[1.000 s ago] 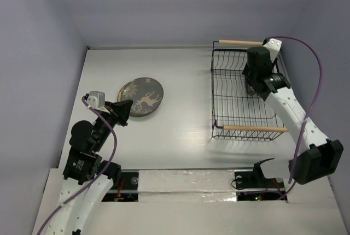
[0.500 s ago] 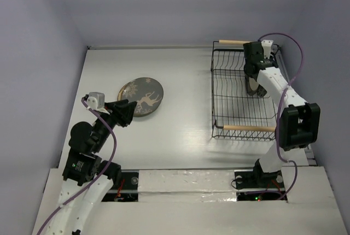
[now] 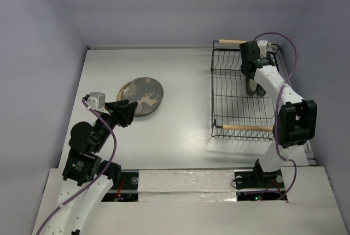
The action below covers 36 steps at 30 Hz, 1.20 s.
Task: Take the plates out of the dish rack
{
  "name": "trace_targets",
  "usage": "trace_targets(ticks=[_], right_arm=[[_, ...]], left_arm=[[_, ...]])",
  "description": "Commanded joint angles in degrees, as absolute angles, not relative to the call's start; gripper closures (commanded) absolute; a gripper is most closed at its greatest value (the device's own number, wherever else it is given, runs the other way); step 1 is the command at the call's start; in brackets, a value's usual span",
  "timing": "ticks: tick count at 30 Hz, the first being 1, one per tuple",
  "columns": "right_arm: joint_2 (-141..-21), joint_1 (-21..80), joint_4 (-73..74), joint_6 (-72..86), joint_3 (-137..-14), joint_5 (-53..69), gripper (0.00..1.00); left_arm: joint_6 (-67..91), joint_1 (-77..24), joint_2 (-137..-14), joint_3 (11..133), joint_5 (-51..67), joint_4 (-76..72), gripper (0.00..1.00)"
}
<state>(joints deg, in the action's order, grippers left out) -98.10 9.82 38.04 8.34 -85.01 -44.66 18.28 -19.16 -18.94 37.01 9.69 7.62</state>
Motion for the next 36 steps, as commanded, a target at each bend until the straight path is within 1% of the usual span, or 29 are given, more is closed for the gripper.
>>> trace_targets(ticks=[1,7,12,17,20,21,22,23,24,26,27,29,30,32,36], right_arm=[[-94.66,11.07,38.49,6.77,-90.08,-50.1,1.0],[-89.66,13.53,39.81,6.85,-93.6,-51.68,1.0],[-83.95,15.29,40.69,8.87,-95.89,-49.67,1.0],[-75.95,20.91,39.03,12.47,-95.54,-49.49,1.0],[-72.26,26.08,35.35,14.76,-93.79,-40.9,1.0],[-71.55,27.23,31.42,16.85,-92.65,-32.6,1.0],[-71.11,28.12,29.29,18.27,-91.33,-28.17,1.0],[-71.28,29.87,26.66,19.76,-90.01,-23.51,1.0],[-71.71,30.84,20.89,23.08,-86.95,-15.64,1.0],[-73.55,32.34,14.88,26.53,-84.47,-9.26,1.0],[-76.52,33.82,9.55,30.2,-83.51,-3.75,1.0],[-80.31,35.32,5.99,33.3,-83.49,0.16,1.0],[-84.16,37.16,2.84,35.92,-83.84,3.13,1.0],[-87.96,38.93,0.62,37.96,-85.34,4.48,1.0],[-96.31,41.04,-8.41,45.59,-86.48,7.63,1.0]], left_arm=[[18.11,-19.51,-18.98,39.2,10.37,5.27,0.6],[18.02,-19.51,-19.16,39.2,10.37,5.27,0.6],[18.11,-19.51,-19.16,39.2,10.2,5.27,0.6],[18.11,-19.51,-19.33,39.11,10.19,5.36,0.6],[18.19,-19.51,-19.69,39.2,10.28,5.27,0.6],[18.28,-19.51,-19.6,39.2,10.11,5.27,0.6],[18.19,-19.51,-19.51,39.2,9.93,5.27,0.6],[18.19,-19.51,-19.42,39.2,9.76,5.36,0.6],[18.28,-19.51,-19.34,39.2,9.32,5.45,0.6],[18.11,-19.51,-19.25,39.2,8.97,5.54,0.6],[18.11,-19.51,-19.34,39.2,8.79,5.62,0.59],[18.02,-19.51,-19.34,39.29,8.09,5.62,0.59],[18.02,-19.51,-19.34,39.29,7.65,5.8,0.59],[18.02,-19.51,-19.42,39.29,7.56,5.71,0.59],[18.02,-18.98,-19.42,39.29,7.38,5.8,0.59]])
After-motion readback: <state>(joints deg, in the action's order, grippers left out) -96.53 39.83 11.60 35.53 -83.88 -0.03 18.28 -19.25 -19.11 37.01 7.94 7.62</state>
